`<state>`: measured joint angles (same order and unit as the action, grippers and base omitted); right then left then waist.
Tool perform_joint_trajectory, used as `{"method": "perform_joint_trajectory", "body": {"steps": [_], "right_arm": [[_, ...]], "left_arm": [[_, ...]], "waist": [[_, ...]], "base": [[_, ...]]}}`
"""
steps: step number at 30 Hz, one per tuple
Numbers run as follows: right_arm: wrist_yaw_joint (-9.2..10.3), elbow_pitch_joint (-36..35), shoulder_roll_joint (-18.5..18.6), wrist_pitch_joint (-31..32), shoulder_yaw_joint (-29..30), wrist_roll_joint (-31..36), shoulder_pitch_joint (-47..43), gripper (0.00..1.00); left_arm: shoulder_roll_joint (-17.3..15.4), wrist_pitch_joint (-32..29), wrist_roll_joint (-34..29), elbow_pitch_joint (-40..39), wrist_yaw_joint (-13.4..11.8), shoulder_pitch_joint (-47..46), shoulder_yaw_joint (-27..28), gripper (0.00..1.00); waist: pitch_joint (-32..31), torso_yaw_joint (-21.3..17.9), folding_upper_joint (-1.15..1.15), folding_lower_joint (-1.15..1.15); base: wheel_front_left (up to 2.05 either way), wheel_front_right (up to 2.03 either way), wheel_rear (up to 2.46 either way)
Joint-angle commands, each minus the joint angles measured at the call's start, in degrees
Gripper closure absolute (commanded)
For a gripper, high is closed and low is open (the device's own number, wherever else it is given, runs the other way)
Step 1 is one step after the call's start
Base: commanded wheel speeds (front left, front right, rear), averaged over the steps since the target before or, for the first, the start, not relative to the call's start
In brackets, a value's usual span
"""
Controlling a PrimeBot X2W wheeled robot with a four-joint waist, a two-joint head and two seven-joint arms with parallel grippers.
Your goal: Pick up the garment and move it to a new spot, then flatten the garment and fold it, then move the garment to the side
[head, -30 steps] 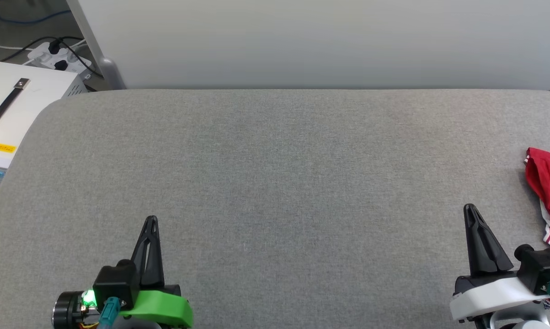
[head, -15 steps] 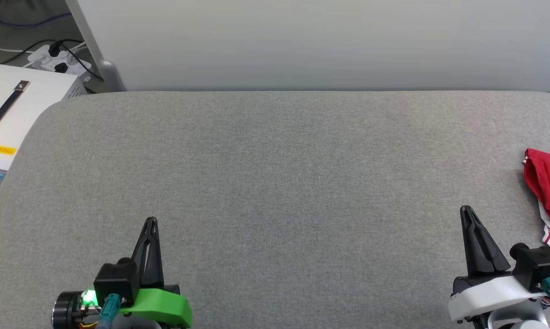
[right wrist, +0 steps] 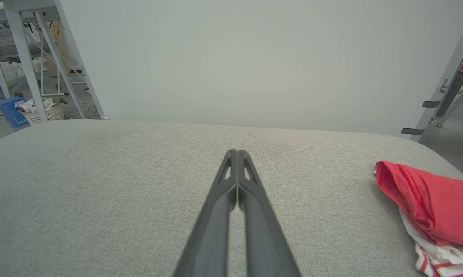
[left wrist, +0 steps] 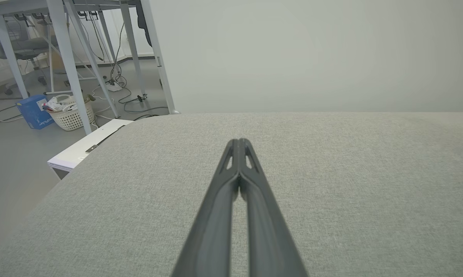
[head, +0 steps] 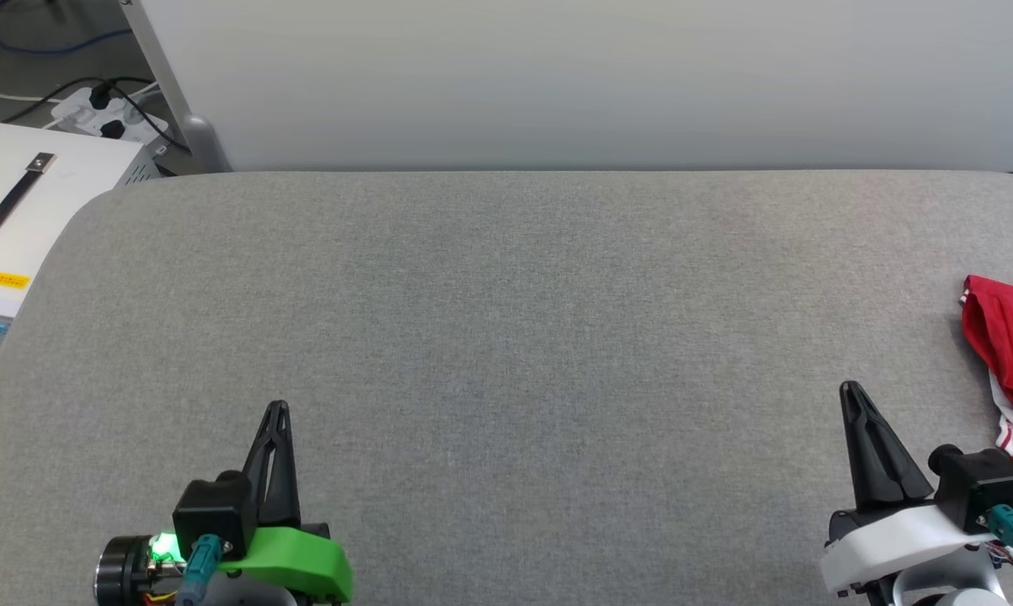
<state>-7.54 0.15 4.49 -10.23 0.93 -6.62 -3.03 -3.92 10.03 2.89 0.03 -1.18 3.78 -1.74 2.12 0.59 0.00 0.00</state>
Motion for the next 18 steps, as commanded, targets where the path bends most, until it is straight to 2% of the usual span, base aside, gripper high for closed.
{"method": "perform_joint_trajectory", "body": {"steps": [1,18], "right_arm": [[0.02,-0.1,-0.1,0.4,-0.2,0.6,0.9,1.0],[0.02,-0.1,-0.4,2.3,-0.3,1.8,1.3,1.0]], "left_arm": [[0.3,-0.3,-0.6,0.0,0.4,-1.1,0.1,1.0],[0.4,-2.2,-1.0,0.0,0.5,-1.6,0.5,1.0]], "waist": [[0.0,0.0,0.0,0.0],[-0.5,-0.1,0.0,0.0]], "base": [[0.0,0.0,0.0],[0.0,0.0,0.0]]}}
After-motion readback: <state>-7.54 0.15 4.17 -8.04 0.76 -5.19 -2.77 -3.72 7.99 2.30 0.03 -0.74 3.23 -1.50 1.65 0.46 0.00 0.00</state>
